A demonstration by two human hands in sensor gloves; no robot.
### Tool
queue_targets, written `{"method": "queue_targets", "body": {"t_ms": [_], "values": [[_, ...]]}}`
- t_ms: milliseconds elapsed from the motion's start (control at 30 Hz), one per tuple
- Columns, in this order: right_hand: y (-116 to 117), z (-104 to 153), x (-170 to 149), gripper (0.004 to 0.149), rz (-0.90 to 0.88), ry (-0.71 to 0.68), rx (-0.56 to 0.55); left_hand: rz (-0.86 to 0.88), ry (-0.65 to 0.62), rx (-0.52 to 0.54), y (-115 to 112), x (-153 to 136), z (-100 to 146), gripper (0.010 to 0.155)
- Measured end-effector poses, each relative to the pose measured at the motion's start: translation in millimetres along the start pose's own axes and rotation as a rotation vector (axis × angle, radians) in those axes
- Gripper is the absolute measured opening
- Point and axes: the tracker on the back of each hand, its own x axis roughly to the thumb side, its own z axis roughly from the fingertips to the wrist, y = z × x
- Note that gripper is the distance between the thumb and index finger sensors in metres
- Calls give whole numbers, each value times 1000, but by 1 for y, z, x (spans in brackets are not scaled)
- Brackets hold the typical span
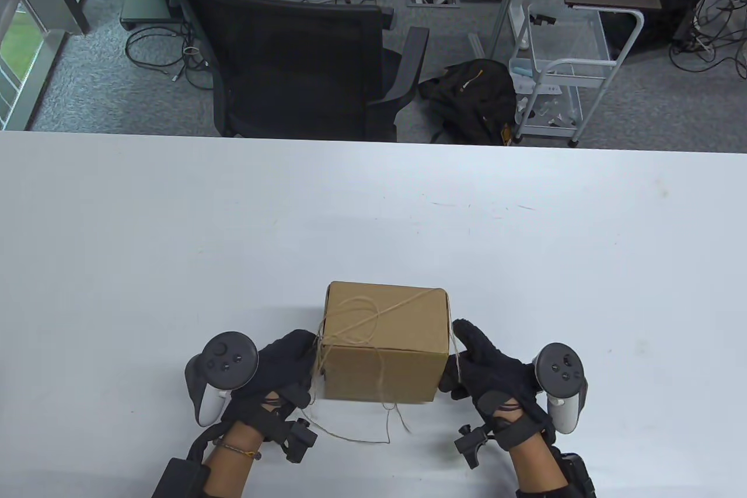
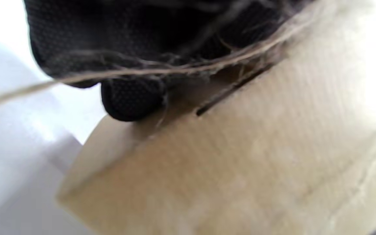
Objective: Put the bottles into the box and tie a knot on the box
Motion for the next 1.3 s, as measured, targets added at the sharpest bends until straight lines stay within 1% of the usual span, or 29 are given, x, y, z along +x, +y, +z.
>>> {"method": "queue_targets", "body": {"t_ms": [33, 67, 133, 200, 300, 333, 367, 433, 533, 600, 633, 700, 733, 767, 800, 833, 867, 933, 1000, 1067, 1133, 1200, 1300], "values": [[0, 0, -1, 75, -5, 8, 10, 12, 26, -14, 0, -1, -1, 47], [1, -2, -4, 75, -25, 35, 25, 31, 83, -50, 0, -3, -3, 47], [1, -2, -9, 76, -64, 103, 49, 57, 103, -60, 1, -7, -5, 47], [1, -5, -13, 76, -116, 114, 57, 156, 178, -79, 0, -12, -6, 47], [0, -9, -17, 76, -158, 128, 87, 270, 222, -126, 0, -19, -9, 48], [0, -10, -18, 76, -160, 130, 100, 305, 232, -164, 0, -21, -10, 48], [1, -11, -19, 76, -170, 135, 103, 337, 234, -179, 0, -22, -10, 49], [4, -11, -21, 75, -209, 162, 169, 361, 252, -146, 1, -24, -10, 49], [6, -10, -23, 76, -222, 196, 170, 365, 270, -158, 1, -25, -10, 49], [8, -9, -24, 76, -236, 223, 198, 387, 300, -169, 2, -25, -9, 49], [10, -9, -25, 76, -220, 239, 214, 378, 315, -171, 1, -26, -9, 49], [11, -11, -27, 73, -162, 239, 182, 395, 352, -157, 0, -30, -8, 50], [10, -11, -28, 73, -126, 247, 193, 425, 376, -174, -1, -32, -8, 50], [10, -12, -29, 74, -88, 251, 225, 441, 383, -192, -1, -33, -8, 51], [11, -12, -28, 81, -55, 225, 258, 453, 395, -205, -1, -36, -8, 50], [10, -11, -27, 81, -31, 219, 257, 483, 390, -218, -1, -36, -8, 50], [10, -10, -25, 81, -3, 220, 230, 521, 401, -223, -2, -36, -7, 51], [10, -9, -19, 78, 59, 154, 145, 547, 398, -228, -2, -36, -6, 51], [9, -7, -11, 82, 182, 119, 122, 584, 378, -221, -2, -34, -5, 51], [10, -5, -6, 85, 251, 92, 103, 594, 354, -228, -2, -31, -4, 51], [14, -3, 0, 96, 299, 76, 106, 578, 330, -228, -1, -25, -2, 51], [19, 0, 4, 103, 380, 39, 119, 555, 325, -208, -3, -20, 1, 52], [31, 4, 12, 108, 441, -28, 135, 389, 284, -117, -7, -4, 6, 51]]}}
